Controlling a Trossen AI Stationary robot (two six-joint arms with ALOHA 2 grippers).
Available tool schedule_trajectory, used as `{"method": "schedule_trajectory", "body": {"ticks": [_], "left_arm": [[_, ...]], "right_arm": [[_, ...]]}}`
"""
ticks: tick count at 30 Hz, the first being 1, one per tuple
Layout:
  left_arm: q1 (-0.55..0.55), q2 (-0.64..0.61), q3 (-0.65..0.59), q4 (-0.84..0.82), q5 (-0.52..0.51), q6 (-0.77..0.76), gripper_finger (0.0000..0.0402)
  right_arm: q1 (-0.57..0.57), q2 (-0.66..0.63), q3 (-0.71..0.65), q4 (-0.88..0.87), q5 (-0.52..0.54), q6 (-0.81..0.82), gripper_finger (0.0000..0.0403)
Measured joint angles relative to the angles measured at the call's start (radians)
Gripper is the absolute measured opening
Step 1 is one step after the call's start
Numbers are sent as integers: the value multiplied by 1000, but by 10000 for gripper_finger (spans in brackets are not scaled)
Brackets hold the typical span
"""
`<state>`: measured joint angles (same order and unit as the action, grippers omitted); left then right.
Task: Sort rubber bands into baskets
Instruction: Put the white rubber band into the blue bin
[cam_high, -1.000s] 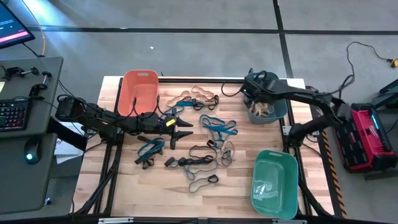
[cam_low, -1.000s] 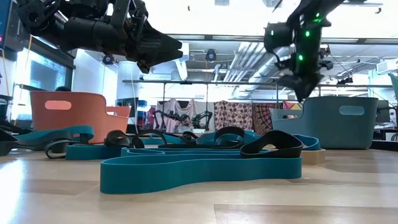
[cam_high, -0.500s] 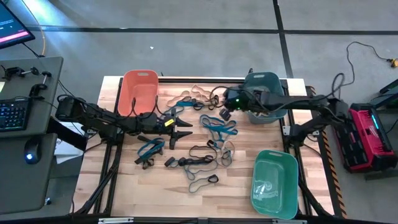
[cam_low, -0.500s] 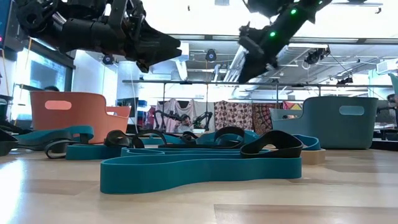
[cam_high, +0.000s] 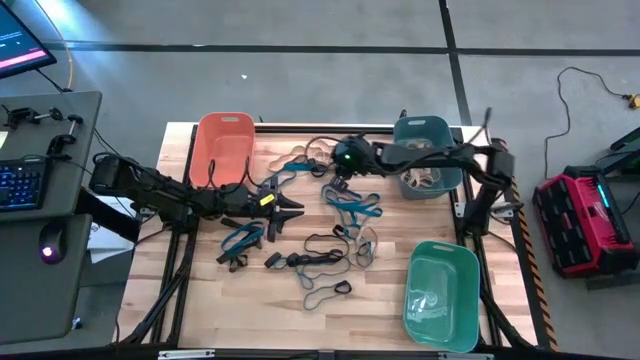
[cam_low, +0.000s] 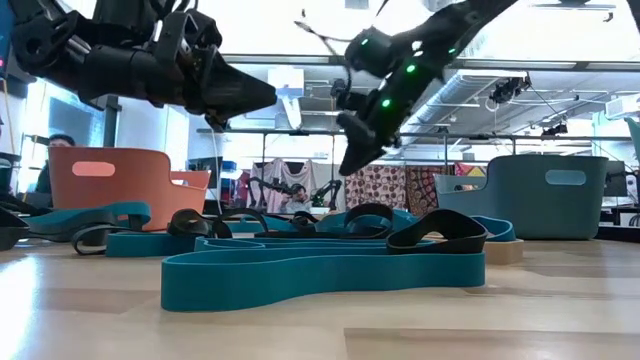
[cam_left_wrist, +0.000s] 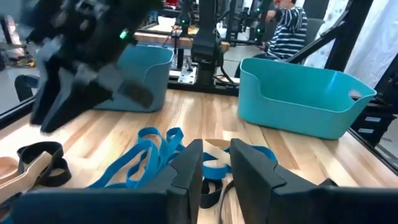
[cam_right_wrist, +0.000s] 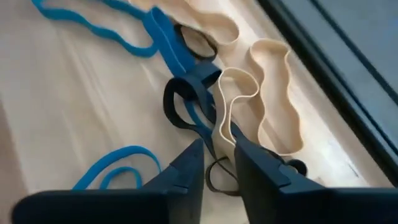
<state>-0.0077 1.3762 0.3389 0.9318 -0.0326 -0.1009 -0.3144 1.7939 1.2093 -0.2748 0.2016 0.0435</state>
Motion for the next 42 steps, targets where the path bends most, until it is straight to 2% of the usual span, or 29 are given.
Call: {"method": "schedule_trajectory", "body": {"ticks": [5, 9, 20, 25, 29, 37, 42], "left_arm": [[-7, 0, 0, 1, 0, 4, 67], [-6, 0, 0, -3, -1, 6, 67], [-6, 0, 0, -7, -1, 8, 67], [-6, 0, 0, -11, -1, 8, 67], [-6, 0, 0, -13, -1, 8, 67], [-6, 0, 0, -13, -1, 8, 67], [-6, 0, 0, -14, -1, 8, 67]], "right_arm": [[-31, 119, 126, -104, -30, -24, 137], [-52, 162, 175, -131, -60, -60, 160], [-112, 222, 183, -130, -209, -90, 146], [-112, 238, 183, -125, -218, -99, 144], [-113, 238, 183, -121, -219, -105, 121], [-141, 246, 183, -131, -229, -108, 11], [-140, 246, 199, -147, -229, -112, 9]]}}
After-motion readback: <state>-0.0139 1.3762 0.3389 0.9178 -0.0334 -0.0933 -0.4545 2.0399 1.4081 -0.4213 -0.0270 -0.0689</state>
